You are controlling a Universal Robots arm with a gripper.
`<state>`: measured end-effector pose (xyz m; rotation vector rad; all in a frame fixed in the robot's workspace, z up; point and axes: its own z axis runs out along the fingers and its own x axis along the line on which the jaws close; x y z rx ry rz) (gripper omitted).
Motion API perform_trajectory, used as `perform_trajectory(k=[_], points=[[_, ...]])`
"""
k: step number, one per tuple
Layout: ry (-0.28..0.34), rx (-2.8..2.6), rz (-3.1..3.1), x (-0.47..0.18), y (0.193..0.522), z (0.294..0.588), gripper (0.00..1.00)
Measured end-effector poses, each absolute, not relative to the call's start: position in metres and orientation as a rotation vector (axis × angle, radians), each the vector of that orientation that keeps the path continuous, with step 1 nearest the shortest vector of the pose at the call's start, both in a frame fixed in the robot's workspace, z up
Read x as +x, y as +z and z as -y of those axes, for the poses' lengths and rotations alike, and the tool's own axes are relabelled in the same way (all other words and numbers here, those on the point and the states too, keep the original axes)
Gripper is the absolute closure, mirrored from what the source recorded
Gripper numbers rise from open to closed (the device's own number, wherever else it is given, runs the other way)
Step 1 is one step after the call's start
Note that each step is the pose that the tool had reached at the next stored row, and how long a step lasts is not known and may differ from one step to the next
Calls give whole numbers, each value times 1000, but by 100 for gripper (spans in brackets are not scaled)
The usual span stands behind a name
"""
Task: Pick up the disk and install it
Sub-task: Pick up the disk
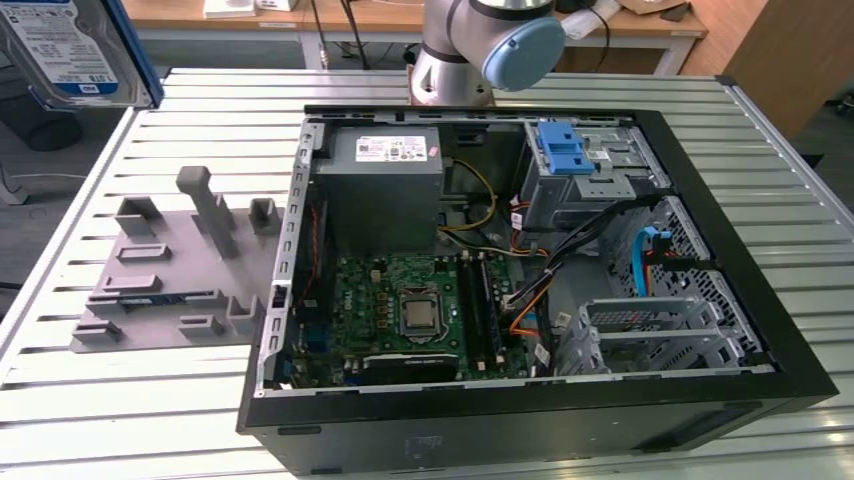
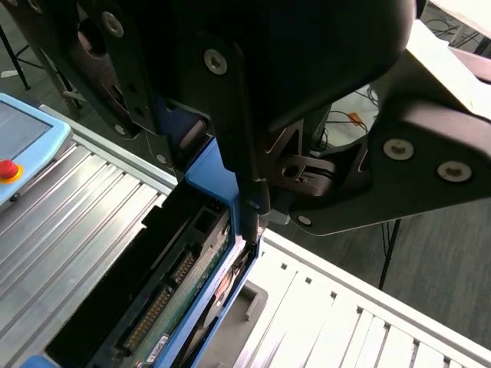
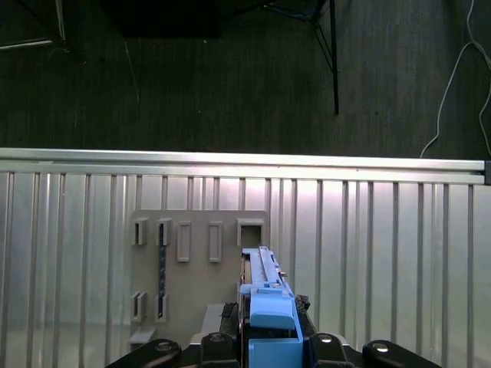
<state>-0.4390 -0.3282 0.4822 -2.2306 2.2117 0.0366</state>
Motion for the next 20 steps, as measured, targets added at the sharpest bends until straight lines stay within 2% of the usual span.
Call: perform_trajectory(k=[20], points=[[37,-2230,-2212,-439,497,328,64]])
